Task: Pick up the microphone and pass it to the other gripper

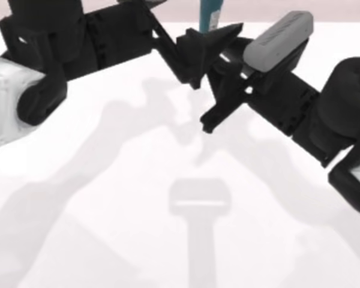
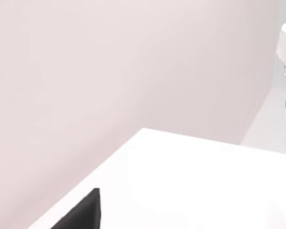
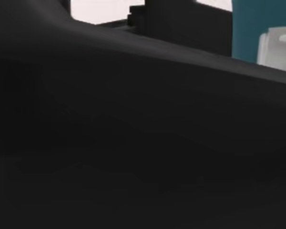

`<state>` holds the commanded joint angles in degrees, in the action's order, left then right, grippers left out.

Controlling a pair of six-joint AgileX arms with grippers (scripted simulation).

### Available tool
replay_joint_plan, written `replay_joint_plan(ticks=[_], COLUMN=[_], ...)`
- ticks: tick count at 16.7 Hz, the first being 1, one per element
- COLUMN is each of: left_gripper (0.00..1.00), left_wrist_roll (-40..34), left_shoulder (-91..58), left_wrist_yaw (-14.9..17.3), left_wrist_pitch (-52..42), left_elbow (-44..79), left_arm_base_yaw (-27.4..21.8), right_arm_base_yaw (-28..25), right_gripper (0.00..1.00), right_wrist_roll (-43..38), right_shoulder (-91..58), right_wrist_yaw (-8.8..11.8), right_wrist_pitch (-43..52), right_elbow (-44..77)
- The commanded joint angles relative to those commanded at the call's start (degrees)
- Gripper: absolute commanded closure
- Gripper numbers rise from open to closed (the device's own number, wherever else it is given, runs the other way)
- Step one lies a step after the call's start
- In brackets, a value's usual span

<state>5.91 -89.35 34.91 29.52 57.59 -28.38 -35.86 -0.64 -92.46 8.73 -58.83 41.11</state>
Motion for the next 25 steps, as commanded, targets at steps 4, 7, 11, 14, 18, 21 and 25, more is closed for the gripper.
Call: replay_joint_plan(ticks=[4,7,11,14,18,21,25], left_gripper=[0.0,0.15,0.45,0.68,0.98,1.0,1.0], left_wrist_roll=[-0.04,-0.04,-0.04,-0.04,-0.04,-0.04,-0.04], left_shoulder=[-1.15,-1.15,-1.15,-1.15,-1.15,-1.15,-1.15], left_wrist_yaw=[-0.78,-0.78,-0.78,-0.78,-0.78,-0.78,-0.78], left_wrist_pitch=[0.27,0.27,0.27,0.27,0.27,0.27,0.27], left_elbow=[0.92,0.92,0.92,0.92,0.92,0.92,0.92], left_arm_base_yaw=[-0.79,-0.79,-0.79,-0.79,-0.79,-0.79,-0.79], right_arm_base_yaw=[0.0,0.0,0.0,0.0,0.0,0.0,0.0], right_gripper=[1.0,1.0,1.0,1.0,1.0,1.0,1.0], right_wrist_roll=[0.0,0.0,0.0,0.0,0.0,0.0,0.0], right_shoulder=[0.0,0.0,0.0,0.0,0.0,0.0,0.0], right_wrist_yaw=[0.0,0.0,0.0,0.0,0.0,0.0,0.0], right_wrist_pitch=[0.0,0.0,0.0,0.0,0.0,0.0,0.0], right_elbow=[0.0,0.0,0.0,0.0,0.0,0.0,0.0])
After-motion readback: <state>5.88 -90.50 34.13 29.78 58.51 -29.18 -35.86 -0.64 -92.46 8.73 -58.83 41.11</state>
